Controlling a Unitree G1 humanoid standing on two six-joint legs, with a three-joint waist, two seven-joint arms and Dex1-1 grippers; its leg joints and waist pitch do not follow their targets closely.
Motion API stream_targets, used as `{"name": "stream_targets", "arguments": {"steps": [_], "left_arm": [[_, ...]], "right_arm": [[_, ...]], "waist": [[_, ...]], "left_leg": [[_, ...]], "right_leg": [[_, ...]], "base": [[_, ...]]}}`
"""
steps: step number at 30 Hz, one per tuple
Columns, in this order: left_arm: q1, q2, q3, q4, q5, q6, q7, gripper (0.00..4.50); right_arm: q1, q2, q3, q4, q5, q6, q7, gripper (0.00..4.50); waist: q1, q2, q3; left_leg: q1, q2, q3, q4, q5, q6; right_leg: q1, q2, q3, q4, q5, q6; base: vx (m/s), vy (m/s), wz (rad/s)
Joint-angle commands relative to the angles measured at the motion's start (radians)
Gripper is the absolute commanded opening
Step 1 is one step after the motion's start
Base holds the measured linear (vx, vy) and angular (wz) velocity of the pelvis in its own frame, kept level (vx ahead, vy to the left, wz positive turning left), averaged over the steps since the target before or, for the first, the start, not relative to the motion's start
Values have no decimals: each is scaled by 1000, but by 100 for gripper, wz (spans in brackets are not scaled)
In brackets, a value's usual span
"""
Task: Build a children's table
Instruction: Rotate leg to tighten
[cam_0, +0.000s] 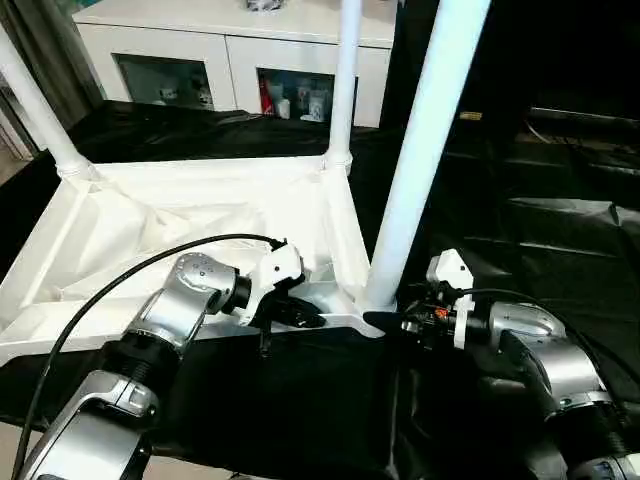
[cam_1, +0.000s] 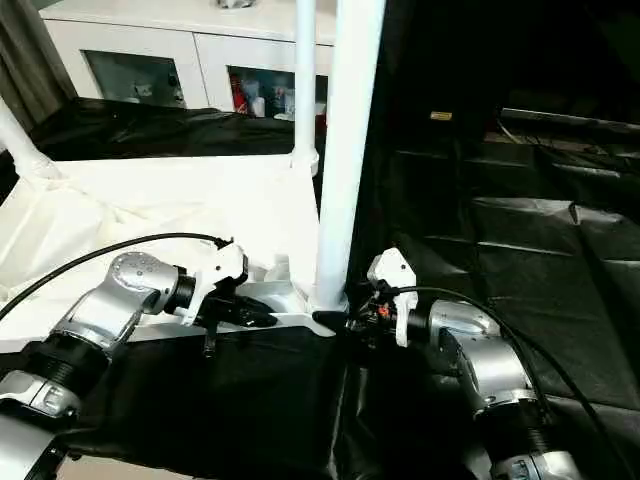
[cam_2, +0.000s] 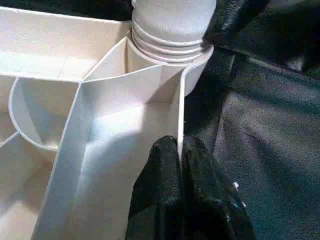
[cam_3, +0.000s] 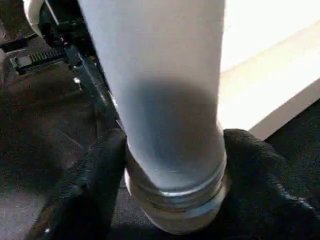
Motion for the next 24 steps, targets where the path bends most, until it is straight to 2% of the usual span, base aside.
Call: {"name": "stream_targets", "arguments": {"steps": [1, 4, 5, 7, 8, 9, 10, 11, 12, 14, 15, 17, 18, 19, 21, 24], "left_arm": [[15, -14, -4, 26, -5, 13, 12, 0], [-14, -48, 12, 75, 23, 18, 126, 0], [-36, -73, 19, 111, 46, 24, 211, 0], [-49, -90, 22, 132, 56, 35, 259, 0], [-78, -136, 33, 173, 72, 59, 365, 0], [-85, -149, 37, 182, 72, 68, 388, 0], [-101, -181, 42, 200, 73, 89, 434, 0], [-101, -181, 42, 200, 73, 89, 434, 0], [-115, -210, 45, 217, 79, 92, 483, 0], [-127, -236, 42, 233, 83, 98, 510, 0], [-134, -252, 38, 244, 87, 93, 517, 0], [-141, -269, 34, 251, 86, 87, 508, 0], [-144, -273, 32, 256, 87, 80, 505, 0], [-145, -273, 32, 258, 86, 76, 504, 0], [-142, -262, 28, 256, 84, 61, 478, 0], [-132, -237, 28, 253, 80, 45, 451, 0]], "right_arm": [[-4, 18, 3, -7, 22, -11, -1, 282], [-33, 53, -35, 67, -39, -27, -175, 271], [-48, 83, -58, 104, -58, -21, -271, 269], [-56, 106, -73, 120, -64, -16, -329, 267], [-69, 160, -104, 138, -61, 12, -439, 266], [-72, 175, -111, 142, -61, 18, -471, 266], [-78, 207, -119, 149, -68, 34, -535, 266], [-78, 207, -119, 149, -68, 34, -535, 266], [-81, 230, -107, 150, -91, 36, -583, 265], [-82, 258, -99, 147, -100, 47, -621, 265], [-81, 276, -87, 138, -103, 30, -620, 265], [-78, 292, -66, 120, -107, 17, -605, 265], [-77, 293, -57, 117, -110, 2, -592, 265], [-76, 291, -54, 116, -113, -10, -586, 265], [-73, 289, -72, 110, -89, -17, -566, 334], [-70, 264, -81, 98, -83, -19, -558, 344]], "waist": [[6, -14, -50], [1, -15, -46], [0, -15, -43], [0, -15, -43], [0, -14, -41], [-1, -11, -40], [-2, -15, -42], [0, -14, -45], [1, -11, -44], [2, -13, -45], [3, -10, -47], [5, -11, -47], [5, -7, -46], [5, -6, -46], [5, -8, -45], [5, -9, -46]], "left_leg": [[10, 12, 0, -56, -141, 83], [11, 12, -1, -59, -175, 65], [14, 11, -2, -62, -208, 41], [15, 12, -6, -67, -245, 15], [16, 12, -4, -68, -257, 5], [17, 12, -5, -70, -268, -3], [16, 10, -6, -71, -267, -15], [17, 10, -9, -71, -260, -18], [16, 9, -7, -69, -250, -15], [13, 6, -7, -67, -233, -6], [12, 5, -6, -65, -224, 0], [12, 5, -6, -65, -220, 6], [12, 6, -7, -66, -223, 6], [12, 6, -7, -67, -228, 6], [12, 6, -8, -69, -249, 7], [9, 7, -9, -69, -240, 12]], "right_leg": [[46, -14, 9, -53, 11, -281], [40, -15, 10, -60, -52, -272], [37, -15, 11, -66, -115, -259], [40, -17, 11, -72, -190, -235], [33, -16, 14, -74, -203, -223], [31, -16, 14, -75, -211, -220], [33, -15, 13, -74, -213, -210], [34, -15, 12, -73, -200, -204], [35, -14, 12, -74, -171, -204], [38, -12, 12, -72, -136, -203], [39, -13, 12, -72, -117, -203], [40, -13, 11, -72, -113, -201], [40, -12, 11, -73, -110, -203], [40, -12, 10, -73, -111, -203], [40, -13, 10, -75, -134, -201], [42, -14, 10, -73, -126, -199]], "base": [[0, 0, 0], [0, 0, 0], [0, 0, 0], [0, 0, 0], [0, 0, 0], [0, 0, 0], [0, 0, 0], [0, 0, 0], [0, 0, 0], [0, 0, 0], [0, 0, 0], [0, 0, 0], [0, 0, 0], [0, 0, 0], [0, 0, 0], [0, 0, 0]]}}
